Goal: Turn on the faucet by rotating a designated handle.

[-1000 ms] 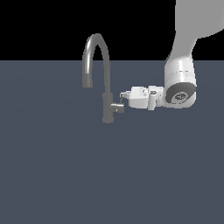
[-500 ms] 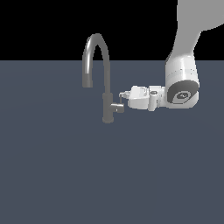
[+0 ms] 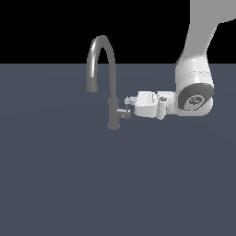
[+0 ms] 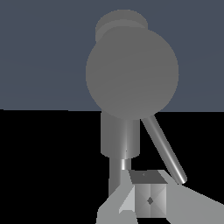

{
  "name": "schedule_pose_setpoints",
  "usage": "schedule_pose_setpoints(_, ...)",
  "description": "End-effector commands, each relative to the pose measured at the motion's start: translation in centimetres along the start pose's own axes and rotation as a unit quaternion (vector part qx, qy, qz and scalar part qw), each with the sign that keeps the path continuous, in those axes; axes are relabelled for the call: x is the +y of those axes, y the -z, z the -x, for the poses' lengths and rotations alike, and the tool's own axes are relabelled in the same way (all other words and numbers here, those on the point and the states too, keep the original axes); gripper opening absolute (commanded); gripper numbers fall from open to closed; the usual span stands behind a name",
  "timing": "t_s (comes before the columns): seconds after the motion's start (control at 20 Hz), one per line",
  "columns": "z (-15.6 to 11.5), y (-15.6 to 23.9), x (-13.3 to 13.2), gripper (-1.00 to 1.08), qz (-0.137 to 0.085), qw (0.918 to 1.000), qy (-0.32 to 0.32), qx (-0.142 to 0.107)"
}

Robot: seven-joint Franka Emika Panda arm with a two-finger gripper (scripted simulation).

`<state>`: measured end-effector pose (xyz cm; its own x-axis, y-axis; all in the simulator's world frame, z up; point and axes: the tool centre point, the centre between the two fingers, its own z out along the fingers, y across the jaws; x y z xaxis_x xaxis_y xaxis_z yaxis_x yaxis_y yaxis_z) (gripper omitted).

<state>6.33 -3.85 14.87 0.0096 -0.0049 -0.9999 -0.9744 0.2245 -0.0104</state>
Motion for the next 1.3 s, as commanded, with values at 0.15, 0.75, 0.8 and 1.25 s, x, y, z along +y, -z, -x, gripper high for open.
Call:
schedule_pose_setpoints(0.15,-0.4,0.0,1.0,-1.0,0.001,1.0,-0.001,-0.001)
schedule_pose_setpoints(0.75,-2.9,0.0,4.0,-1.0,0.002,1.0,0.001,-0.002)
schedule_pose_setpoints(0.8,-3.5,0.0,4.4,-1.0,0.002,1.0,-0.001,-0.001)
schedule_pose_setpoints(1.25,-5.8,0.0,4.7,-1.0,0.003,1.0,0.003,-0.003)
